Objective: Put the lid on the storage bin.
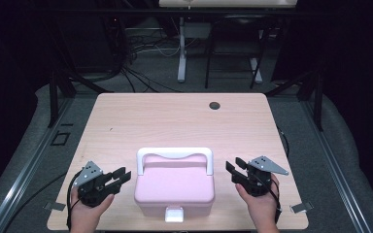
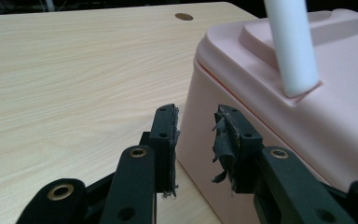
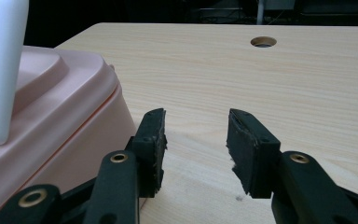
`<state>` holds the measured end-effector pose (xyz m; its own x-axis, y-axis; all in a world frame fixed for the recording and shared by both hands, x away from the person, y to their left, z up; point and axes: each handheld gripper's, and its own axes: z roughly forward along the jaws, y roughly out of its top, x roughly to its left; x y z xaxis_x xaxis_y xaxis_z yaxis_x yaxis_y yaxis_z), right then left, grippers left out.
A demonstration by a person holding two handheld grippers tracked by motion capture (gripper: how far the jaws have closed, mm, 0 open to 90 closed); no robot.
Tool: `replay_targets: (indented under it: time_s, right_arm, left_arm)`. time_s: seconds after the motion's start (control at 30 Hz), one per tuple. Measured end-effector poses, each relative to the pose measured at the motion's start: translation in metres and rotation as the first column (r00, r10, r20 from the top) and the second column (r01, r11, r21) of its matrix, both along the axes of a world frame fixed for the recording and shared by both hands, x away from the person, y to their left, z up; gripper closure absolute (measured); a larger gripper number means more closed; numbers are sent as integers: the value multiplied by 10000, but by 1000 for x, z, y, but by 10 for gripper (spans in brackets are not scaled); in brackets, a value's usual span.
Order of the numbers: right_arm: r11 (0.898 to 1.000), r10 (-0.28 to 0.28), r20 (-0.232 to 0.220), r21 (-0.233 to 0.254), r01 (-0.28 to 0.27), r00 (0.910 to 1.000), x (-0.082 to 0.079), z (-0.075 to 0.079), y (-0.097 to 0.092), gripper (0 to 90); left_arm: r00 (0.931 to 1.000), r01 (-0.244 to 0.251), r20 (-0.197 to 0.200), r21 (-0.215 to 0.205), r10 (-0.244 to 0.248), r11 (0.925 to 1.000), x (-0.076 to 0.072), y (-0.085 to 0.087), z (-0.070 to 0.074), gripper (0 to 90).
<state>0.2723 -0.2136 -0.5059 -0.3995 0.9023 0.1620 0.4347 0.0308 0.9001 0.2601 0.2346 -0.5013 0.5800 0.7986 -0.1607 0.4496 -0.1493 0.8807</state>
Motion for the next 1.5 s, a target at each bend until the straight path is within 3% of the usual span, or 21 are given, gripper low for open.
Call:
replay_targets:
  time_s: [0.37, 1.1, 1.5]
  right_arm:
    - [10000, -31, -31, -55, 31, 10000, -1, -1, -1, 562]
    - [9997, -175, -208, -156, 172, 9996, -3, -9, -4, 557]
    - [9995, -213, -345, -245, 205, 9992, 0, -15, -5, 556]
  left_arm:
    - [9996, -181, -197, 0, 181, 9998, 16, -4, -3, 664]
    - [9949, -783, -616, 365, 804, 9963, 38, 1, -26, 640]
    - [9943, -655, -812, 516, 696, 9965, 36, 1, -36, 622]
